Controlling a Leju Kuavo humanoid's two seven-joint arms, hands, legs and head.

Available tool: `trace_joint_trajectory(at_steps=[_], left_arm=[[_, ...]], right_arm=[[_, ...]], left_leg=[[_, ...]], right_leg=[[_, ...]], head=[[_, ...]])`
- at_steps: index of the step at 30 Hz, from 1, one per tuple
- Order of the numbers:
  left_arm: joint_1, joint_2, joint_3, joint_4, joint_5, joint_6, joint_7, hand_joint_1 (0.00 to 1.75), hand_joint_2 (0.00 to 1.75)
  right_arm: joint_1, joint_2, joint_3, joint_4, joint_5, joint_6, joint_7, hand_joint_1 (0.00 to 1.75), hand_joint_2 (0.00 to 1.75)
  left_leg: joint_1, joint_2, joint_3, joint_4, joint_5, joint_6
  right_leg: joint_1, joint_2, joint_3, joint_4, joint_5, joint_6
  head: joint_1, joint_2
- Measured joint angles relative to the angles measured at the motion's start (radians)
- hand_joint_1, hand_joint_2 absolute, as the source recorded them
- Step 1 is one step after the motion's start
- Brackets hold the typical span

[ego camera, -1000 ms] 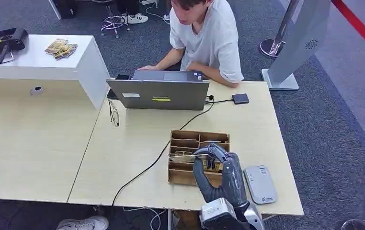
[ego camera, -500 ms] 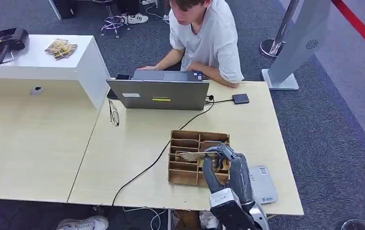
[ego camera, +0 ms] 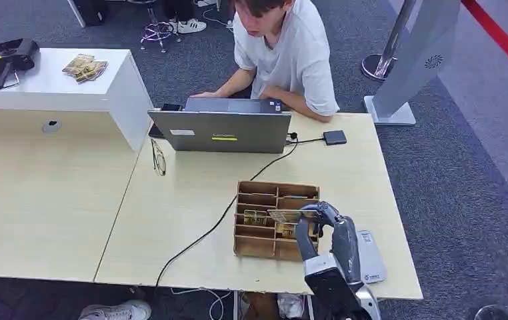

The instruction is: Pass the card to the sensor for recognition and then transmit it.

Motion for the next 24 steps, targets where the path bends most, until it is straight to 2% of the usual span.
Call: trace_joint_trajectory(at_steps=[24], left_arm=[[0.000,0.000,-0.002,0.000,0.002,0.008,0.000,0.00,0.00]], right_arm=[[0.031,0.031,-0.097,0.076,-0.026,0.000,0.017,1.75,1.75]], left_leg=[[0.000,0.000,0.000,0.000,0.000,0.000]], right_leg=[[0.000,0.000,0.000,0.000,0.000,0.000]], head=[[0.000,0.000]])
